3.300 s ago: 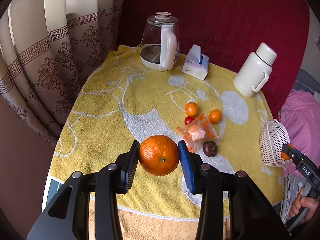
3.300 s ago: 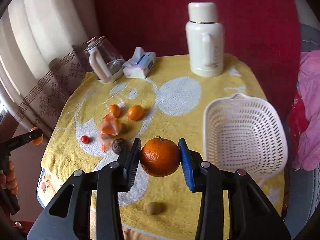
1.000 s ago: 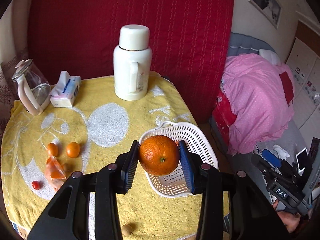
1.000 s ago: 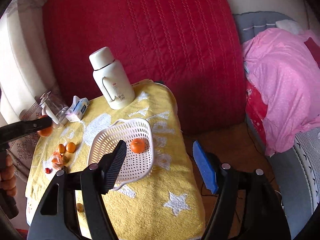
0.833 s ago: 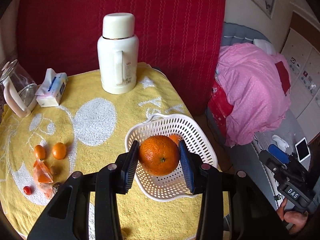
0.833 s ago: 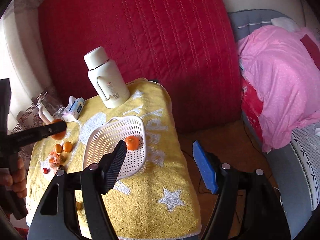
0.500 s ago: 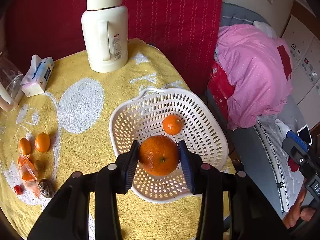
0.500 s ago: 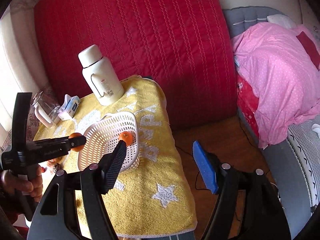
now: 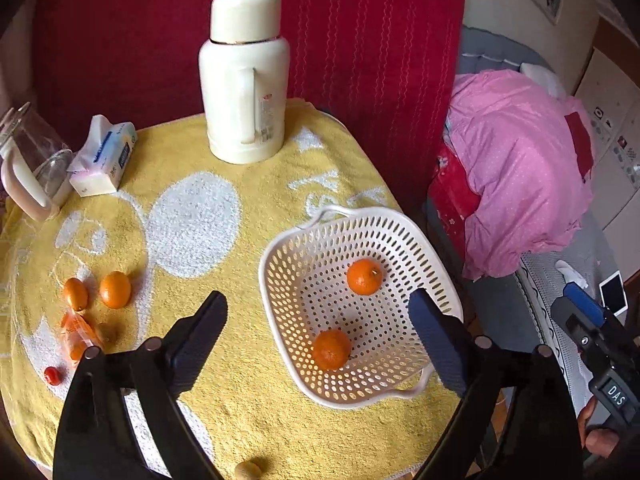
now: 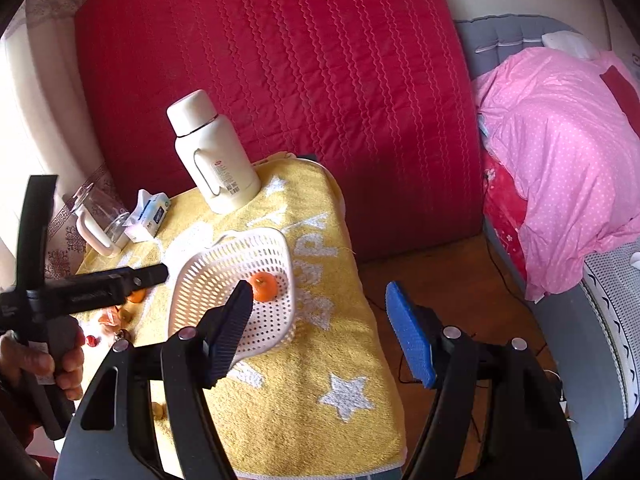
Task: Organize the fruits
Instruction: 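Move left tool toward the red tomato while right tool moves toward the bag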
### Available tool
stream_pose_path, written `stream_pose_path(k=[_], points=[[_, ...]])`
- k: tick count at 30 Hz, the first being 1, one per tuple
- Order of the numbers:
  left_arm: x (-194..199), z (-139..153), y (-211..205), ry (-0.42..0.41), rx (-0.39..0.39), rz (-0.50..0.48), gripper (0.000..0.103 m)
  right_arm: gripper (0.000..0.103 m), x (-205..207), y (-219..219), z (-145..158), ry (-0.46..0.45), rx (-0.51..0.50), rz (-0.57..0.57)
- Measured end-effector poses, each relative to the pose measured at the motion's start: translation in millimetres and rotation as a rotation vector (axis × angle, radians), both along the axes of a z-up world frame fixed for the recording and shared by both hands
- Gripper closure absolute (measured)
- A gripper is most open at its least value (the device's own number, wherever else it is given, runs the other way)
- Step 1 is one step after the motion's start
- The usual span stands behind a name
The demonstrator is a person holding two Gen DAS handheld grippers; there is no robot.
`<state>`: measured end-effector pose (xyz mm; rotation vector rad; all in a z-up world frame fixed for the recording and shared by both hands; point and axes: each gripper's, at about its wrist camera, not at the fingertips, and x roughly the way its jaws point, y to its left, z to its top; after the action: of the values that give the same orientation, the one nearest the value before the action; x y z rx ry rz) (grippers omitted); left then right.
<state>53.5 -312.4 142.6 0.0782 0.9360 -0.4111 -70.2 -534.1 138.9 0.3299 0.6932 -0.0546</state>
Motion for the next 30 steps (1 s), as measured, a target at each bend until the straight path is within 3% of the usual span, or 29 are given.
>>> stream_pose_path(k=[2, 14, 19, 25, 30], points=[[-2, 11, 8, -0.028, 0.003, 0.025, 0.011, 0.025, 1, 5, 3, -0.013, 0.000, 0.011], [-18, 80, 70, -0.188, 0.011, 0.100, 0.011, 0.025, 12, 45, 18, -0.053, 0.005, 0.105], [-24, 105, 110, -0.228, 0.005, 0.177, 0.011, 0.025, 15, 67, 26, -0.073, 0.012, 0.149], [-34, 117, 166, -0.245, 0.007, 0.279, 0.011, 0.025, 17, 101, 26, -0.069, 0.020, 0.218], [-40, 112, 213, -0.227, 0.014, 0.353, 0.011, 0.025, 21, 134, 23, -0.053, 0.023, 0.274]])
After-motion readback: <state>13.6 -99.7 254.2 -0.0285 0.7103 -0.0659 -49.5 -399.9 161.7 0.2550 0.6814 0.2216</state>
